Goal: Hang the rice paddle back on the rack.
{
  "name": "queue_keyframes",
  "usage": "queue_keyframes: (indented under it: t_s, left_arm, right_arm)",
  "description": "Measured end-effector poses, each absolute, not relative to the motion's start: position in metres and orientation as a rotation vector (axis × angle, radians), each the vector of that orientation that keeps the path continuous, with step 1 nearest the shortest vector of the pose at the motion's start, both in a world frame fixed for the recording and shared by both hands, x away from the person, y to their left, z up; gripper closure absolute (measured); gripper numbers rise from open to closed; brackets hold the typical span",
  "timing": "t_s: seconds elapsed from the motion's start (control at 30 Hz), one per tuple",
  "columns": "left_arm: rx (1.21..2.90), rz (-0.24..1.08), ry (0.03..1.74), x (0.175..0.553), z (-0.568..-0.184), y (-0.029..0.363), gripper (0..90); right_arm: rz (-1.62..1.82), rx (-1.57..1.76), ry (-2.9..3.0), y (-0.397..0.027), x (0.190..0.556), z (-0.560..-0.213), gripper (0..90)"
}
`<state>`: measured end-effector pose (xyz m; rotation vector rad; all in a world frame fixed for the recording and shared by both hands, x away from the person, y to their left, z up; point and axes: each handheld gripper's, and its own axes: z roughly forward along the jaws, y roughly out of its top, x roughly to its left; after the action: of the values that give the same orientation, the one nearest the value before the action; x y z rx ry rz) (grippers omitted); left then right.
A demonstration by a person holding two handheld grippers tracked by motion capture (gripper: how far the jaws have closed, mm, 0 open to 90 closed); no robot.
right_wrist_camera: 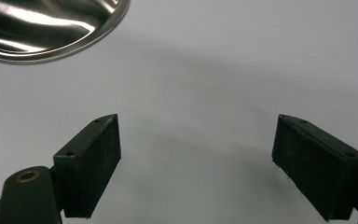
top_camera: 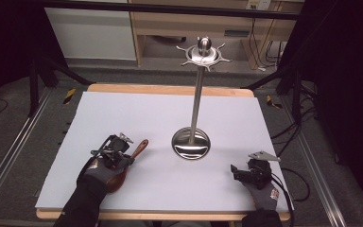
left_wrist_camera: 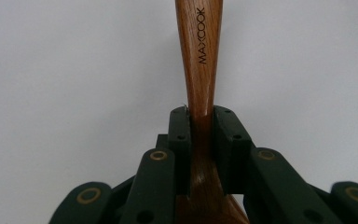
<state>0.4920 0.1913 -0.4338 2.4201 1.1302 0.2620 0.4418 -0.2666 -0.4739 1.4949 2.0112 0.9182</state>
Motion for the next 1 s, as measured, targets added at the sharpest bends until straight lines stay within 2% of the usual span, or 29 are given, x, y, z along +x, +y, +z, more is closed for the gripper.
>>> queue_keyframes:
  t_s: [0.53, 1.0]
  left_arm:
    - [2.296, 0.342, 1.082, 0.469, -0.413, 0.207, 77.5]
    - [2.146, 0.461, 1.004, 0.442, -0.379, 0.218, 77.8]
  right_arm:
    - [0.912, 1.499, 2.014, -0.266, 0.442, -0.474, 15.6]
    - [0.910, 1.502, 2.011, -0.266, 0.442, -0.474, 15.6]
